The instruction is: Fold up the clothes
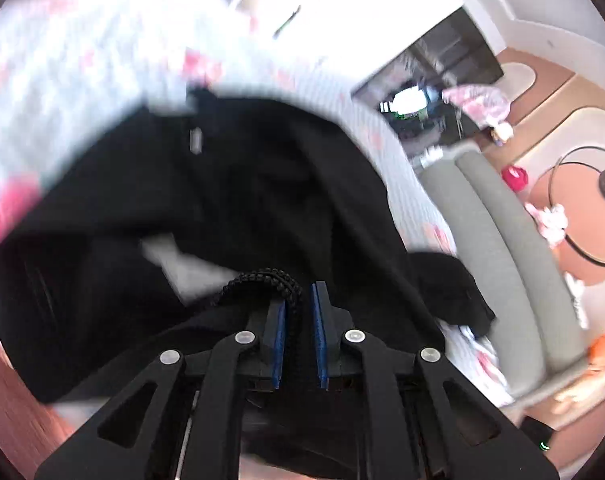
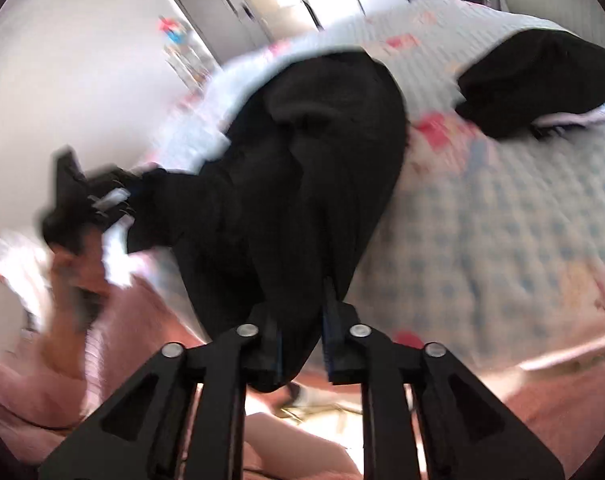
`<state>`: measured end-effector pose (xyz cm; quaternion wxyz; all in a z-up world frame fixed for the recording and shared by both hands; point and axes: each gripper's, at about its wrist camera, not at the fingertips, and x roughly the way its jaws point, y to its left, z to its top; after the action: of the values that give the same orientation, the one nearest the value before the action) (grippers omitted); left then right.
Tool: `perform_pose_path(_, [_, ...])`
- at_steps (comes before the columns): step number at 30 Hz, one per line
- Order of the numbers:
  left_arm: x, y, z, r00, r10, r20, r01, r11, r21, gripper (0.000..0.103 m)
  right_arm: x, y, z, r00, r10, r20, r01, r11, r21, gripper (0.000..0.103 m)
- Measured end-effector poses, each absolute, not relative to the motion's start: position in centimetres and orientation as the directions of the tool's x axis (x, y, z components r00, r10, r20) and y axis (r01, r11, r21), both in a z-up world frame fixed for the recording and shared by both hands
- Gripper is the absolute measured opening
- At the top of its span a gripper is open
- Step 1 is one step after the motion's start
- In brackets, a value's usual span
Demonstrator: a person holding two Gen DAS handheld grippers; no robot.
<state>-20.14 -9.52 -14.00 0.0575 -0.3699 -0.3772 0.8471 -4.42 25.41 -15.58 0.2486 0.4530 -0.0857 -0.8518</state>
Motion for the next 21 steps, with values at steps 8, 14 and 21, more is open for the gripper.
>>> perform_pose_path(8, [-19.0, -2.6, -23.4, -0.501, 0.463, -0.731, 0.243, -0.736, -0.632, 0.076, -9.5, 23.4, -14.5, -0.555, -0.392, -0.734, 0.423, -0.892, 0.156, 0.075])
perform_pose_path(14, [-20.8, -0.3, -21.8, -0.54, 0.354, -0.764, 0.189, -0.833, -0.52, 0.037, -17.2, 19.0, -21.1, -0.495, -0.236, -0.836, 0.397, -0.917, 0.024, 0.045])
perform_pose_path(21, [-23.1, -3.4, -17.0, -0.627, 0.221, -0.747, 0.22, -0.87, -0.442, 0.013, -19.0, 23.4, -18.6, -0.6, -0.263, -0.756, 0.252, -0.958, 0.134, 0.007])
